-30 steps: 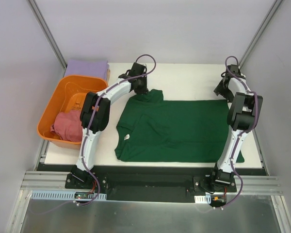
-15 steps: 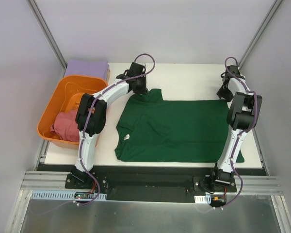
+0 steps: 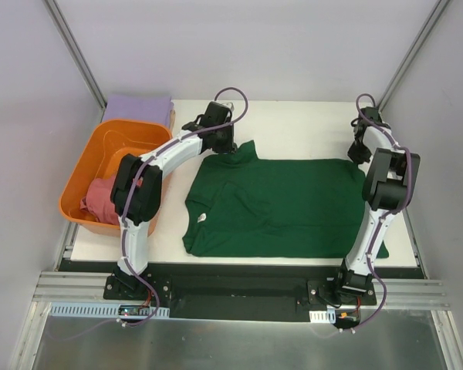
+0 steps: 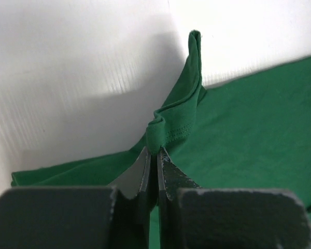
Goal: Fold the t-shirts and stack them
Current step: Grap the side of the flattened tshirt furthest away from the robot with both arms
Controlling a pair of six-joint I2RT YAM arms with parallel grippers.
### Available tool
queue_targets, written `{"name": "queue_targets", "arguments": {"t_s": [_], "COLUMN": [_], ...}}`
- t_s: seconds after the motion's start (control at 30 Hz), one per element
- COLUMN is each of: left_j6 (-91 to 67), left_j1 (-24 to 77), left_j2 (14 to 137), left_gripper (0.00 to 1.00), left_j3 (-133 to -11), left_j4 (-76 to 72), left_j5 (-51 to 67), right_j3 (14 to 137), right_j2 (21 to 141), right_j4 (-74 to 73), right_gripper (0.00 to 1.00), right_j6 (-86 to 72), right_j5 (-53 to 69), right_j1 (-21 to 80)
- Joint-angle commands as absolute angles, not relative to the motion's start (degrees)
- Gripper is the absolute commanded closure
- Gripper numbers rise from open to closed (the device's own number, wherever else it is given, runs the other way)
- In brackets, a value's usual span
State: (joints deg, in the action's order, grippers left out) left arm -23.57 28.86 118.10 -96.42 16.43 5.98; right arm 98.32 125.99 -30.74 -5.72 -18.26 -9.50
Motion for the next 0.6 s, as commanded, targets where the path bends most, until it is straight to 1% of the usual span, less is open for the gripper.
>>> {"name": "queue_targets", "arguments": {"t_s": [0.0, 0.4, 0.57], "left_j6": [-23.29, -23.2, -25.22], "left_j1": [30.67, 35.07, 36.21], "left_j2": [109.7, 93.53, 85.97], "left_gripper": [1.0, 1.0, 1.0], "left_j3": [-91.33, -70.51, -61.71], "left_j4": [12.93, 7.74, 5.71], "left_j5": [6.59, 4.04, 3.6], "right_j3": [93.88, 71.82, 67.33], "right_j2": [116.21, 95.99, 90.27], "right_j4": [-32.26, -28.48, -29.09], "right_gripper": [0.99, 0.99, 0.99], "right_j6": [-2.99, -2.9, -3.69], "right_j5": [-20.21, -19.42, -18.46], "right_j1": [-8.35, -8.44, -8.53]}}
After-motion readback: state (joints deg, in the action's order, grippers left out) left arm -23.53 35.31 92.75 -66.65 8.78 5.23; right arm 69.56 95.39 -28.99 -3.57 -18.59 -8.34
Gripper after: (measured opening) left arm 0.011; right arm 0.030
